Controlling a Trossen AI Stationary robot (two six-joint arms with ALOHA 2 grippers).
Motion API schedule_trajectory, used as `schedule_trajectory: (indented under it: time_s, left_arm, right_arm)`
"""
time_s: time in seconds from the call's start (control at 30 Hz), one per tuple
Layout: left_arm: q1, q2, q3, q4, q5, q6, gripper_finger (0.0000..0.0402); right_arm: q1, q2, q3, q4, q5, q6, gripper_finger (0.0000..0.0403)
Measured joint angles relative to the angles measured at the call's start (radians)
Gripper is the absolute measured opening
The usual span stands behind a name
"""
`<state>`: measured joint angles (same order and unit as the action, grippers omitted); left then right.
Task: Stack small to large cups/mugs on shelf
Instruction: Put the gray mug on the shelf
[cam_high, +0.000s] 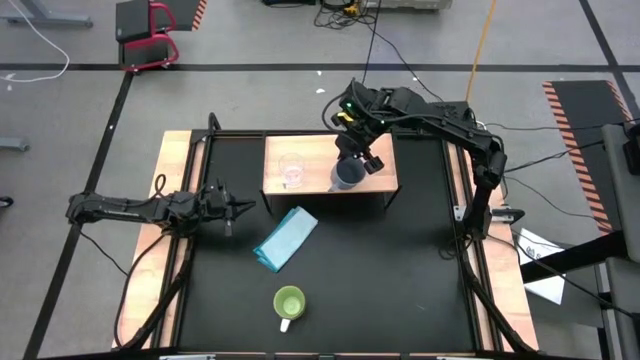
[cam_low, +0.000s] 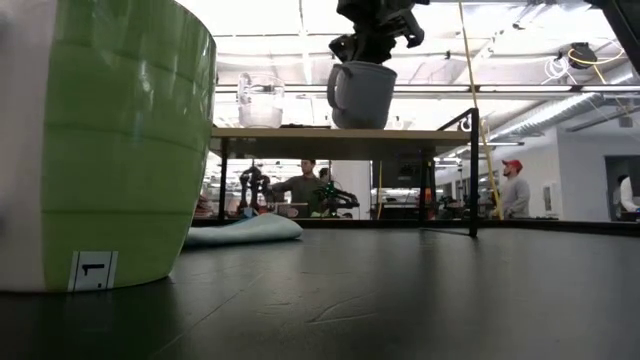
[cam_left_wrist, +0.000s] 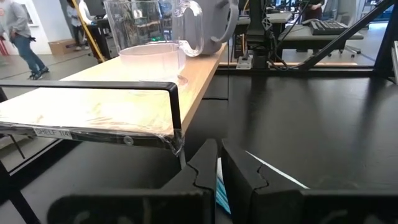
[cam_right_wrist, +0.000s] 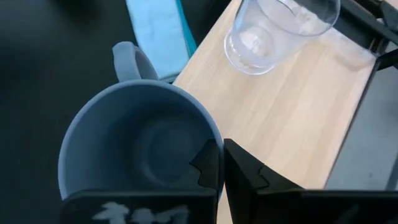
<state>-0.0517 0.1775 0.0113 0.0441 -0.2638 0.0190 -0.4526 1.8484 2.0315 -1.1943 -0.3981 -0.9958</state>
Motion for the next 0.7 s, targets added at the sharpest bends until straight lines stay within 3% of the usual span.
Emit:
schedule_trajectory:
  time_s: [0.7]
  left_arm:
    - [0.000, 0.081, 0.000, 0.010, 0.002, -0.023, 0.0026]
  right_arm:
    - [-0.050, 0.058, 0.002, 0.016, -0.006, 0.011, 0.0000]
